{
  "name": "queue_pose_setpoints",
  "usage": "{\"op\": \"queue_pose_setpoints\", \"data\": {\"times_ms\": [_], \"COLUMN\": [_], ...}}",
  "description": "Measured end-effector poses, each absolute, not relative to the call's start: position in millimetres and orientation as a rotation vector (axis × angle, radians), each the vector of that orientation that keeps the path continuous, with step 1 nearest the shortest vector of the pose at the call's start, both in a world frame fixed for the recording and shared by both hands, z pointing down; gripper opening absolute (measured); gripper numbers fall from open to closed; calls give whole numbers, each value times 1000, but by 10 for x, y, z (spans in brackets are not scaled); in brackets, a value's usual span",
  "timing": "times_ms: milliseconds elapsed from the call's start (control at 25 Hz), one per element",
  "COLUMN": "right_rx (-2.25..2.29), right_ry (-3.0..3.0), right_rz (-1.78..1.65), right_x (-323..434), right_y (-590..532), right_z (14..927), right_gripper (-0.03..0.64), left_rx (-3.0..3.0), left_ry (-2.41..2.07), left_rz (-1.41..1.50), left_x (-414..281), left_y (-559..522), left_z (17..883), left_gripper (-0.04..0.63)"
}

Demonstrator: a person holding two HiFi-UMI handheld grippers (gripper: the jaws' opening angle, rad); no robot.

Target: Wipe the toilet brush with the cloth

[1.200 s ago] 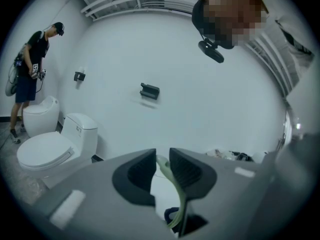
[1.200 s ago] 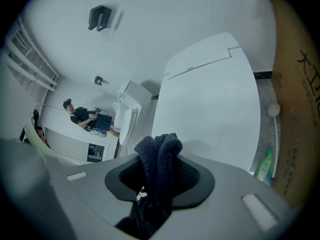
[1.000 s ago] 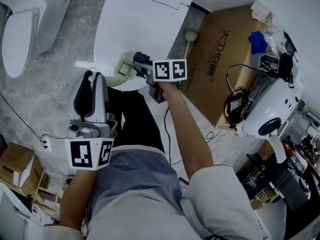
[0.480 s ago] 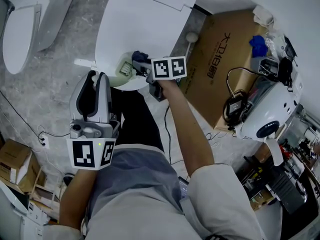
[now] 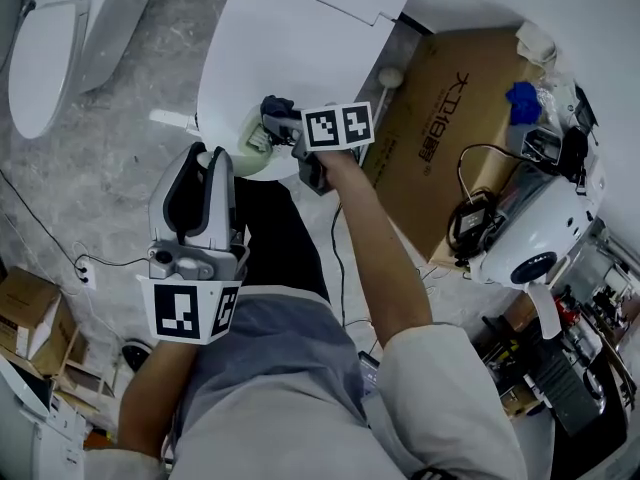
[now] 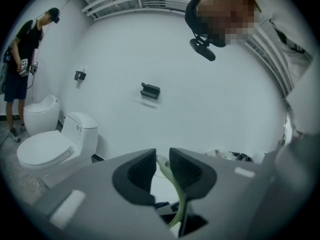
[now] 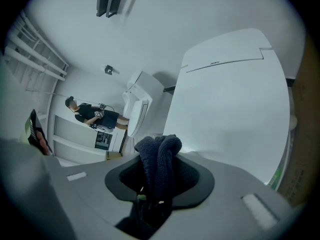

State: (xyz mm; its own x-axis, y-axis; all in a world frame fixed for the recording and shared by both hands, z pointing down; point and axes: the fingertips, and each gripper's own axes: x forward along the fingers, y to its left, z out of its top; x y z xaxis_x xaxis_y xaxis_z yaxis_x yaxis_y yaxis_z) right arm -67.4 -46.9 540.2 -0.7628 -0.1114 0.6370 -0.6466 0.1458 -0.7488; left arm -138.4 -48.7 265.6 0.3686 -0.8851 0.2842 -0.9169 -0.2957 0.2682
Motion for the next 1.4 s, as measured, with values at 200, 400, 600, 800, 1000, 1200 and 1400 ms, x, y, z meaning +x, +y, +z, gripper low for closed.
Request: {"op": "queue_pose_setpoints", "data": {"times_ms": [200, 400, 600, 800, 1000, 1200, 1400], "right_rx": [672, 625, 604, 613, 699, 800, 934], "right_ry": [-2005, -2009, -2016, -2031, -2019, -2008, -1968], "right_rz": [1615, 1596, 1587, 1569, 1604, 1688, 1727], "right_x": [-822, -915, -980, -953, -751, -548, -310], "right_y": [-552, -600, -629, -650, -678, -641, -604], "right_z": [5413, 5416, 5420, 5437, 5511, 5603, 5768], "right_gripper": [120, 120, 120, 120, 118, 118, 118], "left_rx": [2254, 2256, 2256, 2256, 2256, 2256, 2261], "left_ry": [-1565, -1559, -1558, -1558, -1565, -1576, -1589], "left_rz": [115, 117, 118, 123, 126, 132, 140], "left_x": [-1390, -1397, -1395, -1404, -1428, -1421, -1412], "left_y": [-502, -523, -528, -541, -541, -531, -540], "left_z": [2663, 2663, 2669, 2672, 2676, 2680, 2685], "left_gripper": [0, 0, 0, 0, 0, 0, 0]}}
